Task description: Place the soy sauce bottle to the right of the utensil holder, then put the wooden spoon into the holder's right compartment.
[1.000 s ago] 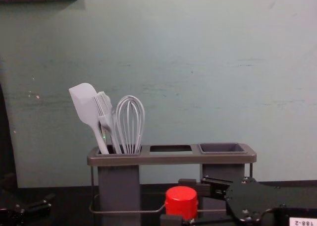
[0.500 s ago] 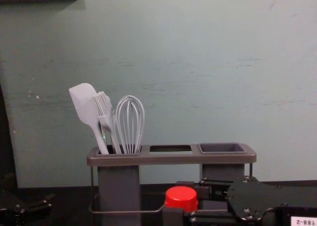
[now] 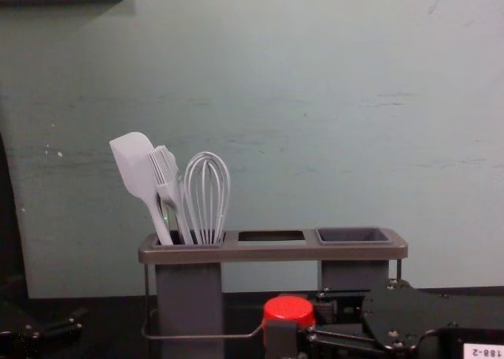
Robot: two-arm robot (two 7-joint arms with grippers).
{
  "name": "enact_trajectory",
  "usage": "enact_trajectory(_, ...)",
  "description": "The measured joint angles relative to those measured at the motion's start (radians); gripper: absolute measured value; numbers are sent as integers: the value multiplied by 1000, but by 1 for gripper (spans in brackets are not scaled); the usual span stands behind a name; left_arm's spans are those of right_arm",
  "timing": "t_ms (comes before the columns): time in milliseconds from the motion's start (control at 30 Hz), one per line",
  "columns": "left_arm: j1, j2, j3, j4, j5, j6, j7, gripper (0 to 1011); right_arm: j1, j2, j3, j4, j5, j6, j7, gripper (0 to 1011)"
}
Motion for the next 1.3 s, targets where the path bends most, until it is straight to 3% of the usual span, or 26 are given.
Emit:
enact_trajectory(300,0,0,0,0,0,0,0,1005,-5,9,6,-12,5,-3,-13,378)
enact_trajectory(533,0,0,0,0,0,0,0,1005,-39,53,40,-62,26,-1,-40,378)
enact_trajectory(733,0,0,0,0,0,0,0,1005,-112,129,111,-122,54,0,-93,378)
enact_trajectory(833,0,0,0,0,0,0,0,1005,-162,172,170,-132,78,-9,-122,378)
enact_trajectory(1067,0,0,0,0,0,0,0,1005,-223,216,269,-114,107,-42,-152,378)
enact_trajectory(1300,0,0,0,0,0,0,0,1005,-234,220,314,-100,107,-53,-154,378)
